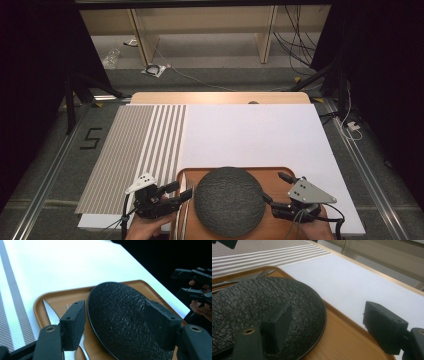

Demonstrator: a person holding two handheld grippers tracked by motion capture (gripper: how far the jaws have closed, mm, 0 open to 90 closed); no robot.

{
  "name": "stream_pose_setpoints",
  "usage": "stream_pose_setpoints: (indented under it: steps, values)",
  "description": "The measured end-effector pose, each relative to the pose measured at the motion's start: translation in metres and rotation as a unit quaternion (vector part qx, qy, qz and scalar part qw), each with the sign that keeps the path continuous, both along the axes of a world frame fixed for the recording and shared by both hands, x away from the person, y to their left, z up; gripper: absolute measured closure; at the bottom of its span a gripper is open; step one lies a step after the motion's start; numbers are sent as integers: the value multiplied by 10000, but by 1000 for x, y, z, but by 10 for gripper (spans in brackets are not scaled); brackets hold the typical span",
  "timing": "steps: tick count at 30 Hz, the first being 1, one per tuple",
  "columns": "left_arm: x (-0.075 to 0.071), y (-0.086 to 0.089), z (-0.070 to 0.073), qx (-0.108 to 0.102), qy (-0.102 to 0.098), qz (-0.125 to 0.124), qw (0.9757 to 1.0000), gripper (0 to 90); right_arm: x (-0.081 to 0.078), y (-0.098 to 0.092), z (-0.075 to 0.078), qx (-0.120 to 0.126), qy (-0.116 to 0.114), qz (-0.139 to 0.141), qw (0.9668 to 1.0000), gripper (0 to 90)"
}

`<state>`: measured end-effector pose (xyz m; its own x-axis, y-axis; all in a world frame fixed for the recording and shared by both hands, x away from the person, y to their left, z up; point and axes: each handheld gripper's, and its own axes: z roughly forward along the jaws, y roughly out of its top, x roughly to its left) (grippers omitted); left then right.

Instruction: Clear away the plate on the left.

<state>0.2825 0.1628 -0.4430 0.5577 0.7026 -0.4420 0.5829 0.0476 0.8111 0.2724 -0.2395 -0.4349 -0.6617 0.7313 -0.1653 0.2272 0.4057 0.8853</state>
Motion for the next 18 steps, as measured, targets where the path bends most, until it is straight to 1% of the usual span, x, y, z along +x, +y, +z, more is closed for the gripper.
stream_pose_setpoints:
  steps: [1, 4, 7, 10, 11, 13, 18]
  values:
    - [0, 1, 0, 8, -38, 0, 10000, 346, 0, 0, 0, 4, -4, 4, 10000, 245]
    - [1, 5, 2, 32, -239, -14, 9997, 340, 0, -1, 0, 53, 7, -2, 10000, 245]
    - [3, 9, 3, 81, -426, -10, 9991, 331, 0, -2, 1, 97, 17, -14, 10000, 245]
    - [4, 12, 3, 128, -562, 22, 9983, 327, 0, -2, 1, 112, 10, -13, 9999, 245]
    - [4, 14, 3, 176, -623, 27, 9979, 325, 0, -2, 1, 112, 14, -15, 9999, 245]
    - [4, 16, 3, 232, -712, 55, 9972, 321, 0, -2, 1, 123, 21, -19, 9999, 245]
    - [6, 21, 2, 221, -854, 107, 9960, 314, 0, -3, 1, 209, 27, -18, 9998, 245]
